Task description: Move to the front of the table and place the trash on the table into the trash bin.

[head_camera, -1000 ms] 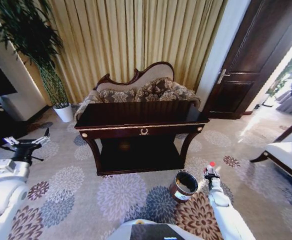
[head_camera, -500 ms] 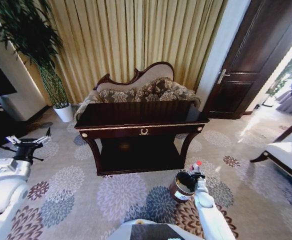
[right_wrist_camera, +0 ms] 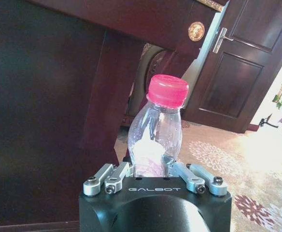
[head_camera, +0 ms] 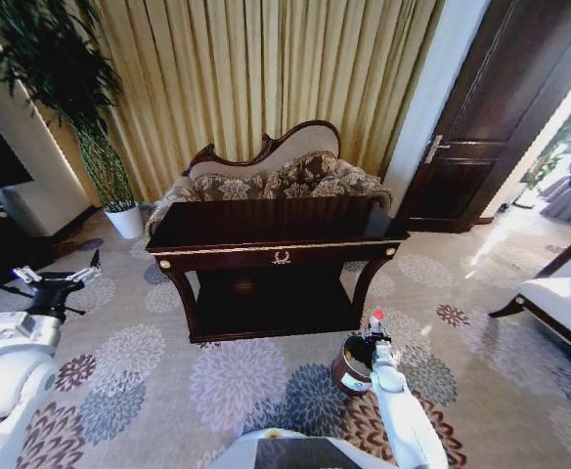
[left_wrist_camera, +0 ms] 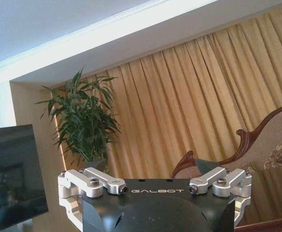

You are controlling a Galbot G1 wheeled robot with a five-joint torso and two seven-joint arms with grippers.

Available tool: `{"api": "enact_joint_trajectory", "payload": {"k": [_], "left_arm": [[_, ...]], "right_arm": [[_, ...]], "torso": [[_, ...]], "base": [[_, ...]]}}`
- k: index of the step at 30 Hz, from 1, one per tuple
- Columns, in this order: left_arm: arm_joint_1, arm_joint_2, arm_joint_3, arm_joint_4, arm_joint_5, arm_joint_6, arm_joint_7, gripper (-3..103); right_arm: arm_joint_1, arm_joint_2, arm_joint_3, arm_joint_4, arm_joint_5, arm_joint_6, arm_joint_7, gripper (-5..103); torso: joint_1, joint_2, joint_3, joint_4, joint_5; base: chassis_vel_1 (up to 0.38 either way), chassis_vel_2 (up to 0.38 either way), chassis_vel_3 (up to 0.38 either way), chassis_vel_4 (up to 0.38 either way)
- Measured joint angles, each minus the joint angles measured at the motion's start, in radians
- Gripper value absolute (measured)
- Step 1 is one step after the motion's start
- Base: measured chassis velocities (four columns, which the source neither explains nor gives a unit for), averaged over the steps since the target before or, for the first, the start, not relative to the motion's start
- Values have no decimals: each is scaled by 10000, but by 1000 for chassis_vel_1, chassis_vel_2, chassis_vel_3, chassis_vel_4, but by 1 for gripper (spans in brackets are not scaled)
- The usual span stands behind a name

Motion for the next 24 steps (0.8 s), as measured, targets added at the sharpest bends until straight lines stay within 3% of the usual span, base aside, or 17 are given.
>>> {"api": "enact_joint_trajectory", "payload": {"k": [8, 9, 13, 15, 16, 17, 19, 24], "left_arm": [[-30, 13, 11, -1, 12, -15, 1, 100], [-52, 26, 25, 0, 18, -18, -6, 100], [-80, 81, 21, -1, 10, -24, -15, 100], [-154, 194, -19, -3, -25, -25, -19, 100], [-154, 194, -19, -3, -25, -25, -19, 100], [-176, 215, -21, -18, -39, -22, -18, 100], [-190, 221, -20, -41, -50, -13, -18, 100], [-267, 235, 44, -87, -65, 18, -37, 100]], "right_arm": [[-44, 83, 59, 87, -13, -170, 0, 25], [-44, 91, 60, 110, -14, -190, 0, 35], [-43, 91, 64, 135, -16, -203, 0, 41], [-41, 70, 82, 148, -17, -218, 0, 51], [-41, 70, 82, 148, -17, -218, 0, 51], [-34, 56, 93, 148, -11, -221, 0, 63], [-31, 38, 104, 148, -8, -222, 0, 63], [-35, -13, 123, 220, 21, -226, 0, 84]], "torso": [[0, 0, 0, -1, 1], [0, 0, 0, 1, -1], [0, 0, 0, 1, 0], [0, 0, 0, -2, 1], [0, 0, 0, -2, 1], [0, 0, 0, -1, 1], [0, 0, -1, 0, 1], [0, 0, 0, -1, 1]], "base": [[0, 0, 0, 0], [0, 0, 0, 0], [0, 0, 0, 0], [0, 0, 0, 0], [0, 0, 0, 0], [0, 0, 0, 0], [0, 0, 0, 0], [0, 0, 0, 0]]}}
